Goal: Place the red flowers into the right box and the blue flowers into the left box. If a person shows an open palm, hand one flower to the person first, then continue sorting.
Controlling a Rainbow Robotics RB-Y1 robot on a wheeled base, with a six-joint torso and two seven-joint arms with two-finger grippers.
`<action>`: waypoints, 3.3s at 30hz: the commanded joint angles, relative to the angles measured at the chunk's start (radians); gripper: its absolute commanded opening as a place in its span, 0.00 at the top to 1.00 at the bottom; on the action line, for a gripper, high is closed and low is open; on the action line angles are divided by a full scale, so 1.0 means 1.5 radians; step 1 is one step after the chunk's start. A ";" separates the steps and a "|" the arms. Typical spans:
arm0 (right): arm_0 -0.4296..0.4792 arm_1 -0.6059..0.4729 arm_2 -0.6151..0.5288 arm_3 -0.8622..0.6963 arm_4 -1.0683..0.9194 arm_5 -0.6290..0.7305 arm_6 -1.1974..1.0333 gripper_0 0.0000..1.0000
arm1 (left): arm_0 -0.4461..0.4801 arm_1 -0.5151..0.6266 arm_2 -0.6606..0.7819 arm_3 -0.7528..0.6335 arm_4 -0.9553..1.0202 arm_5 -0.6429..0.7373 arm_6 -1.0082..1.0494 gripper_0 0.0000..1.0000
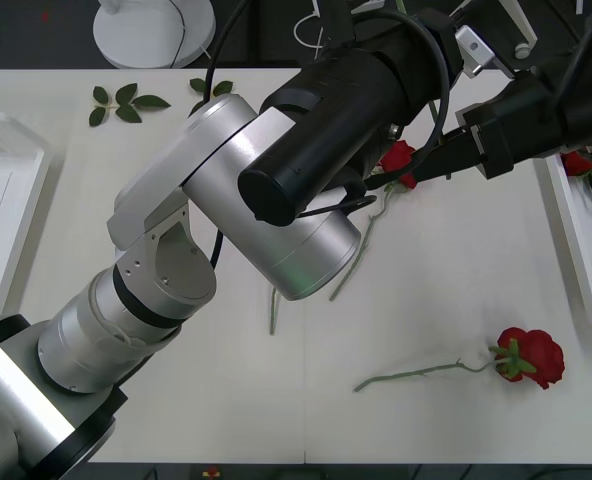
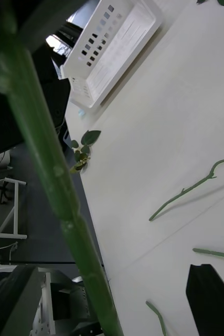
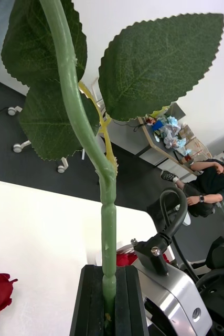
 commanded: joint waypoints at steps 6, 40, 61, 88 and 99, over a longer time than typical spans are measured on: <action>0.002 0.007 0.010 -0.024 0.003 -0.001 -0.040 0.98 | -0.033 -0.018 -0.007 -0.010 -0.008 -0.010 -0.013 1.00; 0.002 -0.008 0.010 -0.025 0.015 0.003 -0.052 1.00 | -0.033 -0.018 -0.007 -0.010 -0.008 -0.010 -0.013 0.00; 0.002 -0.066 0.010 -0.023 0.155 0.036 -0.053 1.00 | 0.051 0.168 0.368 -0.117 0.609 0.339 -0.463 0.00; 0.068 -0.247 0.009 0.147 0.432 0.076 -0.035 1.00 | 0.234 0.281 0.412 0.241 0.969 0.140 -1.262 0.00; 0.098 -0.298 0.009 0.258 0.491 0.005 0.054 1.00 | 0.197 0.278 0.278 0.272 0.930 0.123 -1.126 0.00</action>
